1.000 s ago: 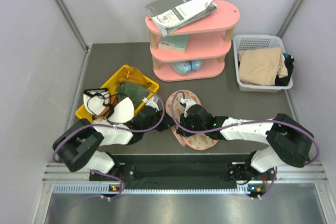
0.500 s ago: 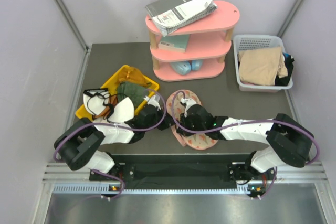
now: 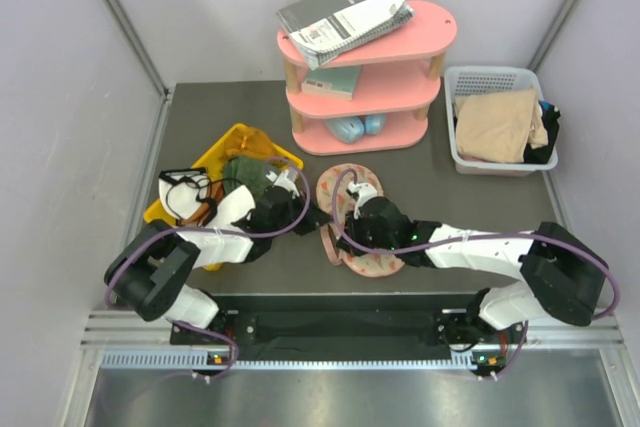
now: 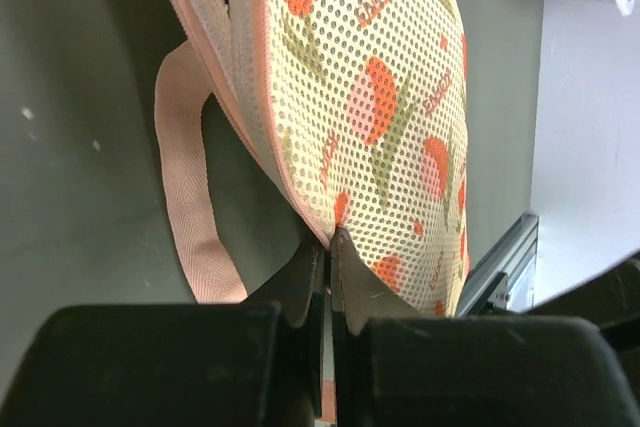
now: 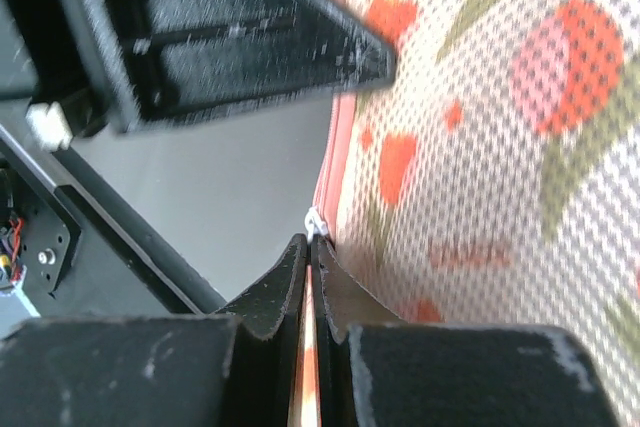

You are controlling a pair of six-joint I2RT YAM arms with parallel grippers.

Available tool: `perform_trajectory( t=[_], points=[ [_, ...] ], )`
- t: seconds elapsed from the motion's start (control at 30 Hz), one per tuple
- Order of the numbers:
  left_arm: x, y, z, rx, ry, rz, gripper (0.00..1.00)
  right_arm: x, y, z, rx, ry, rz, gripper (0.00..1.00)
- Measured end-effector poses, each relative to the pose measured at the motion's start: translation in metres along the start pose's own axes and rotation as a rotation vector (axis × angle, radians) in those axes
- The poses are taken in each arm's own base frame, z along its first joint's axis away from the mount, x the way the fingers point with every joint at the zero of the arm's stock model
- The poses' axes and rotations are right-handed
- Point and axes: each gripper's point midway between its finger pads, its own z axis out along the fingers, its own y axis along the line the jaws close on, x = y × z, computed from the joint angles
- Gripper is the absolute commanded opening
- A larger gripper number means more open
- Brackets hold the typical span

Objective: Unzip the laundry bag and remove the bra

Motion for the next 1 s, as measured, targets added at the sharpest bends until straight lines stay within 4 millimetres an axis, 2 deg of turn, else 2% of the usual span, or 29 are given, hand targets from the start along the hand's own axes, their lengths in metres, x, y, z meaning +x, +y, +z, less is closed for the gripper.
perform_trajectory(
  t=[0.2, 0.6, 0.63, 0.7, 0.73, 0.83, 1.0],
  points=[
    [-0.017, 0.008, 0.005, -0.014, -0.016, 0.001, 0.0, -0.005, 0.001, -0.007, -0.006, -0.022, 0.004, 0.0],
    [-0.047, 0.016, 0.028, -0.044, -0.049, 0.023, 0.01, 0.011, -0.007, -0.016, 0.005, 0.006, 0.029, 0.0],
    [-0.048, 0.016, 0.029, -0.042, -0.049, 0.027, 0.17, 0.011, -0.007, -0.016, 0.006, 0.008, 0.028, 0.0],
    [-0.049, 0.015, 0.029, -0.038, -0.046, 0.038, 0.4, 0.012, -0.007, -0.016, 0.007, 0.01, 0.029, 0.0],
    [-0.049, 0.015, 0.03, -0.038, -0.045, 0.043, 0.56, 0.012, -0.007, -0.016, 0.006, 0.011, 0.029, 0.0],
    [-0.051, 0.017, 0.029, -0.045, -0.05, 0.051, 0.67, 0.013, -0.007, -0.016, 0.002, 0.017, 0.029, 0.0],
    [-0.053, 0.015, 0.02, -0.044, -0.067, 0.052, 0.68, 0.017, -0.007, -0.015, 0.0, 0.032, 0.029, 0.0]
  ],
)
